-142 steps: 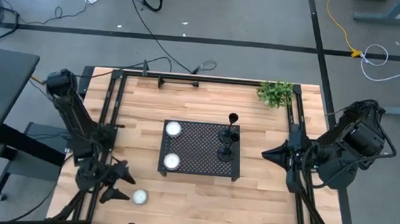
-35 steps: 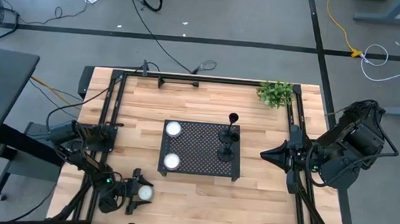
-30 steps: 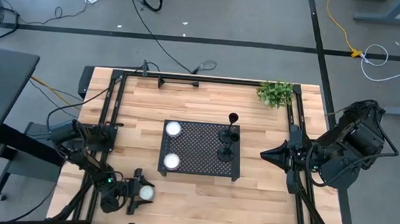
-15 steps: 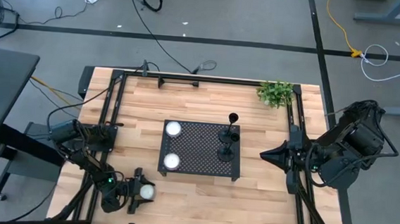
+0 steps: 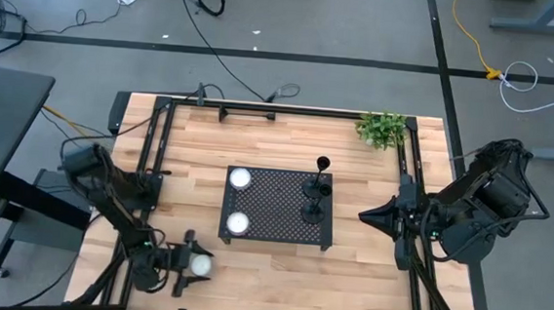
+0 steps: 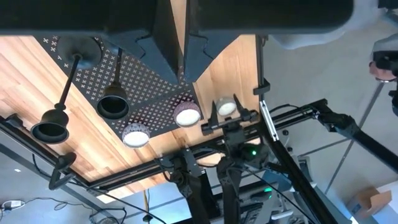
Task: Pick & Place candle stick holders
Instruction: Put the blue patterned scented candle on the shelf aligned with the other scented candles
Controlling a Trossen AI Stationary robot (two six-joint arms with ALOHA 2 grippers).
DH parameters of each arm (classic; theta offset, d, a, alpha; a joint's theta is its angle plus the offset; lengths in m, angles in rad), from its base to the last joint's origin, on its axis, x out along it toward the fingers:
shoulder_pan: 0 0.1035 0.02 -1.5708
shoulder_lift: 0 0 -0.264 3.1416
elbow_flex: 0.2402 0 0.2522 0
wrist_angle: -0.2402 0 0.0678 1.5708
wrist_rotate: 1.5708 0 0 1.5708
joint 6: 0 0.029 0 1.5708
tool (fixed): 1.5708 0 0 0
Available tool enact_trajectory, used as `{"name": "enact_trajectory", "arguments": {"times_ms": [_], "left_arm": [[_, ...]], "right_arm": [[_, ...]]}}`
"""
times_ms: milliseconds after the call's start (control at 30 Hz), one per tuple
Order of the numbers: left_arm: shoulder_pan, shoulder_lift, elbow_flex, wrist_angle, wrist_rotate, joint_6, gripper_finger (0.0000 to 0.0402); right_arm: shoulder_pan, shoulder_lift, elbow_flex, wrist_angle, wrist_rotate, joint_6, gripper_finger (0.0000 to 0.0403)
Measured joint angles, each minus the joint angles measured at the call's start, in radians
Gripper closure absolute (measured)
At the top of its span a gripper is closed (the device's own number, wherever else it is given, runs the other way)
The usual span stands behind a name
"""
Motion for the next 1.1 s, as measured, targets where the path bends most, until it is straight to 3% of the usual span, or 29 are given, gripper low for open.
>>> {"name": "enact_trajectory", "arguments": {"times_ms": [267,500,833,1100], "left_arm": [[0.0,-0.239,0.0,-0.178,-0.006,0.007,0.011],[0.036,-0.444,0.001,-0.336,-0.077,0.061,0.011],[0.203,-0.667,0.002,-0.511,-0.076,0.12,0.011],[0.389,-0.738,0.002,-0.537,0.043,0.212,0.011]], "right_arm": [[0.0,0.0,0.0,0.0,0.0,0.0,0.0383],[0.0,0.0,0.0,0.0,0.0,0.0,0.0383],[0.0,0.0,0.0,0.0,0.0,-0.001,0.0383],[0.0,0.0,0.0,0.0,0.0,-0.004,0.0383]]}}
